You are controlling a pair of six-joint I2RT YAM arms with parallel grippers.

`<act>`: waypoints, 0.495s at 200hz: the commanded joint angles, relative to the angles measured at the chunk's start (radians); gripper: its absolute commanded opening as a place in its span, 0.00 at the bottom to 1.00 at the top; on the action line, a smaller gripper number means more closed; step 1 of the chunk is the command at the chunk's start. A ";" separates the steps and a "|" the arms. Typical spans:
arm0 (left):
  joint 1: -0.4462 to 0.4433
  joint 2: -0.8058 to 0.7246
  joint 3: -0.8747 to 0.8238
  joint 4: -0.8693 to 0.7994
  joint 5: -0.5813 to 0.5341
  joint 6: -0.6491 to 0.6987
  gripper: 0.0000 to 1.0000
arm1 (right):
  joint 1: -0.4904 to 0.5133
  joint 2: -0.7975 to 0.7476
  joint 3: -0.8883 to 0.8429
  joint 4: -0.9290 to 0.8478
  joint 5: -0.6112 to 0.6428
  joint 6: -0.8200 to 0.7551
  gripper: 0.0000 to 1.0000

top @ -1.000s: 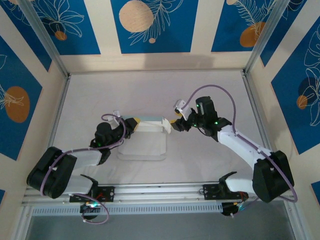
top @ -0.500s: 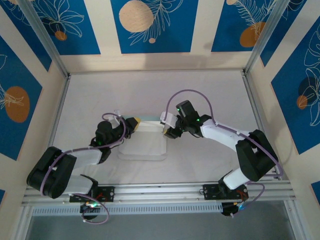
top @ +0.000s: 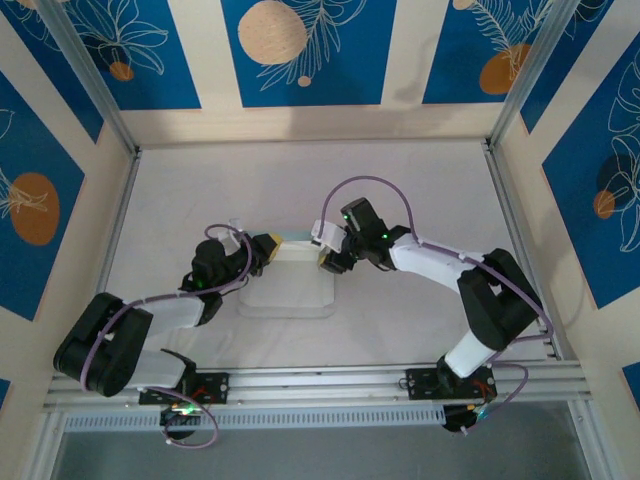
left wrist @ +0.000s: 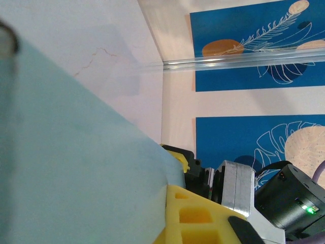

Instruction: Fold the paper box

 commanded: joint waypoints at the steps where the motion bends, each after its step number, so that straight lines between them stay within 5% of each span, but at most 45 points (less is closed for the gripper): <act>1: -0.006 0.013 0.013 -0.006 0.029 -0.008 0.00 | 0.016 0.022 0.029 0.064 0.004 0.053 0.58; 99: -0.006 0.058 0.004 0.032 0.043 -0.056 0.00 | 0.019 0.097 0.079 0.126 0.045 0.156 0.53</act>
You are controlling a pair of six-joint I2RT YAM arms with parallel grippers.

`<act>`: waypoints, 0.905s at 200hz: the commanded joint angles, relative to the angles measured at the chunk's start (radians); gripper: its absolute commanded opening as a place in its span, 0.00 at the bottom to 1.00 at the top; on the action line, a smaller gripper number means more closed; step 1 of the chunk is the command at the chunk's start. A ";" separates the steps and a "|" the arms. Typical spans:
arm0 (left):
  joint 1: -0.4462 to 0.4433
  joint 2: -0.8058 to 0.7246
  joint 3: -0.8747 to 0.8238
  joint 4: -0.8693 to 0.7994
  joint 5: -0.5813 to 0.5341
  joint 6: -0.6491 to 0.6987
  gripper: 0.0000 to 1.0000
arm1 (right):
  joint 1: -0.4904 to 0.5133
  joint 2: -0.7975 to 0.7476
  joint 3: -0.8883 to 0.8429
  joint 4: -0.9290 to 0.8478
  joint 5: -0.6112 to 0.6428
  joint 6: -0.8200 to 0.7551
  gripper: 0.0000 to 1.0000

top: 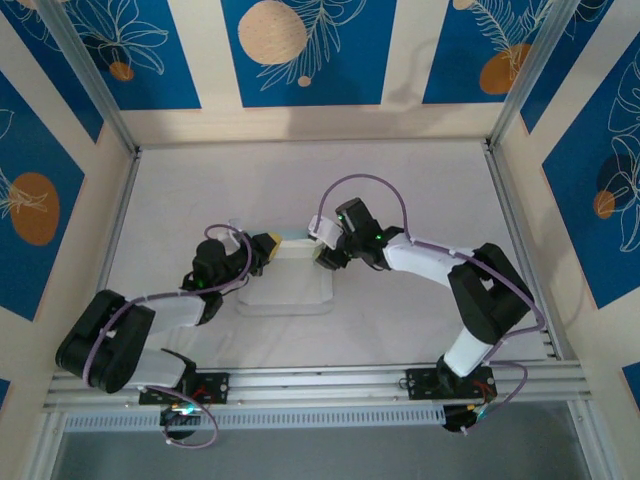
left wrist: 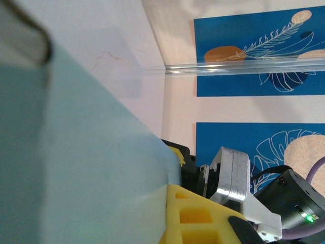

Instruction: Fold the paper box

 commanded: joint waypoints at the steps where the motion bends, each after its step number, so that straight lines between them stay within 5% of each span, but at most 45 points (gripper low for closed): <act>1: -0.007 0.033 0.003 0.018 0.059 -0.025 0.00 | 0.003 0.040 0.063 0.052 -0.005 0.044 0.53; 112: -0.007 0.048 0.009 0.065 0.066 -0.093 0.00 | 0.026 0.113 0.113 0.069 0.089 0.139 0.24; 181: -0.047 -0.060 0.034 -0.107 0.005 -0.114 0.00 | 0.078 0.192 0.232 -0.055 0.349 0.280 0.23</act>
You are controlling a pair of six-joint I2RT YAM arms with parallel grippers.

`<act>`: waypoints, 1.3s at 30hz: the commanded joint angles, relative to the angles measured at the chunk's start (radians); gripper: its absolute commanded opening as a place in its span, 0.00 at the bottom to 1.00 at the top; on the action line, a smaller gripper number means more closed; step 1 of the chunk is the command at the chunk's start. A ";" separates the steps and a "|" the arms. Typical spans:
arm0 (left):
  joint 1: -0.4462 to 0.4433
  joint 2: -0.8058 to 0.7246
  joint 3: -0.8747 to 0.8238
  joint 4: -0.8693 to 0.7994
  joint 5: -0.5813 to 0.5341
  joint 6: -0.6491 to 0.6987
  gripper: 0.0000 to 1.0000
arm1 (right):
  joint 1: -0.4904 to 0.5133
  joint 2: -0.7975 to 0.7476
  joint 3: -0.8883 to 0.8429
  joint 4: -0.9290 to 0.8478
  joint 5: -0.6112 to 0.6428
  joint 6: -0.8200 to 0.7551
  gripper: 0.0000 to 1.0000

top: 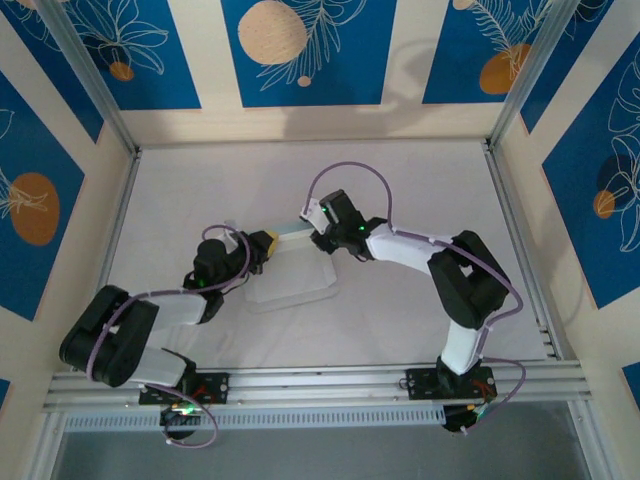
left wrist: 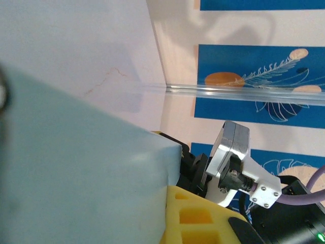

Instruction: Fold the paper box

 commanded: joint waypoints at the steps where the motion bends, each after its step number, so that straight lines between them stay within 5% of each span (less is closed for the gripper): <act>1: -0.050 -0.070 0.029 -0.102 0.075 -0.016 0.00 | 0.035 0.051 0.068 -0.052 0.112 0.087 0.22; 16: -0.082 -0.246 0.072 -0.329 -0.021 -0.059 0.00 | 0.048 0.082 0.145 -0.148 0.284 0.118 0.19; 19: -0.080 -0.276 0.084 -0.387 -0.026 -0.050 0.00 | 0.047 0.068 0.125 -0.131 0.232 0.089 0.15; 24: -0.068 -0.393 0.207 -0.745 -0.032 0.060 0.21 | 0.021 0.000 0.056 -0.109 0.091 0.073 0.10; 31: -0.066 -0.407 0.491 -1.100 -0.021 0.296 0.24 | -0.016 -0.120 -0.030 -0.106 -0.163 -0.032 0.07; 39: -0.079 -0.221 0.538 -1.177 0.080 0.457 0.27 | -0.044 -0.169 -0.083 -0.124 -0.302 -0.123 0.08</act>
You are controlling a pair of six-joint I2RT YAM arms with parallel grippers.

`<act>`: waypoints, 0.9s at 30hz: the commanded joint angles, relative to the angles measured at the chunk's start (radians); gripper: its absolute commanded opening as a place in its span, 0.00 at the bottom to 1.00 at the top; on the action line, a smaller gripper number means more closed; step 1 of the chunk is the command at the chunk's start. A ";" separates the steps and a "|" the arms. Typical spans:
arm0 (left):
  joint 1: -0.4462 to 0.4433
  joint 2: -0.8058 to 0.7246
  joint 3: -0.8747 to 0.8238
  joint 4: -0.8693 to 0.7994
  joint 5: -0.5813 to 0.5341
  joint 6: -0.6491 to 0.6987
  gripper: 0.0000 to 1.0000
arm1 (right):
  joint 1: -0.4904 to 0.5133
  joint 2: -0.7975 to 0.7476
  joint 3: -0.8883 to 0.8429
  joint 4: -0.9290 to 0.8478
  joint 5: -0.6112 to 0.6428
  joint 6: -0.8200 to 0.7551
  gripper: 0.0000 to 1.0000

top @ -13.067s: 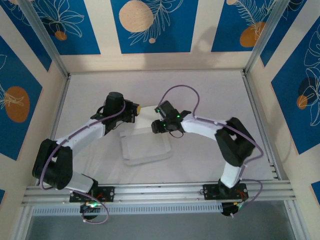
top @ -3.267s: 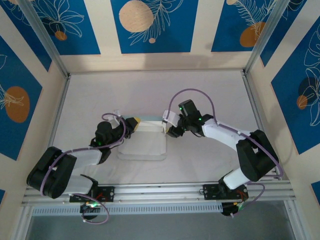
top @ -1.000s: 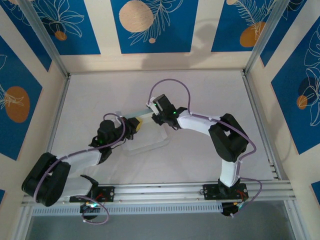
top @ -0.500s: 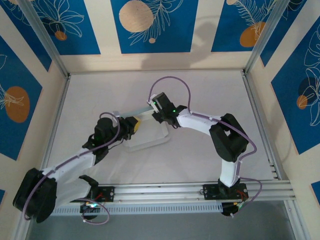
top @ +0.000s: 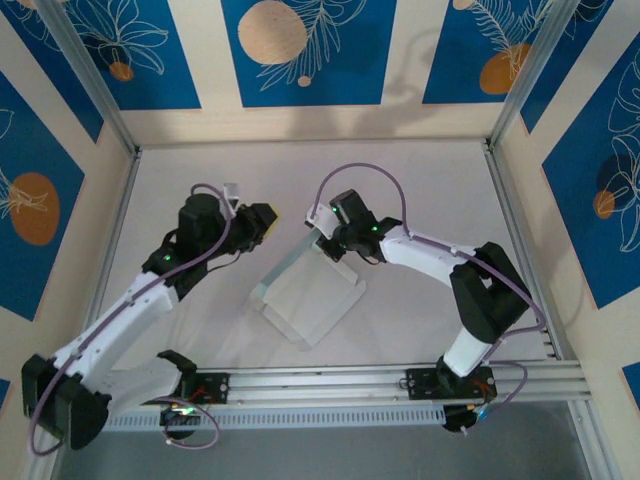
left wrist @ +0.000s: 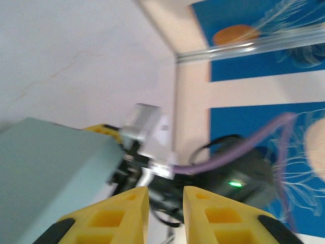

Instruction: Fold the paper box

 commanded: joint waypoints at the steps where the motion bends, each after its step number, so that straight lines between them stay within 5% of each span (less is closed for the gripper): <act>1: -0.009 0.094 0.004 -0.126 0.073 0.156 0.29 | -0.013 -0.022 -0.004 -0.035 -0.119 -0.057 0.09; 8: -0.036 0.208 0.042 -0.238 0.053 0.353 0.52 | -0.021 0.038 0.084 -0.123 -0.184 -0.082 0.10; 19: -0.092 0.266 0.048 -0.228 0.015 0.416 0.59 | 0.000 0.101 0.141 -0.142 -0.176 -0.099 0.11; 27: -0.091 0.175 0.019 -0.170 0.011 0.462 0.75 | 0.007 0.111 0.156 -0.168 -0.205 -0.137 0.11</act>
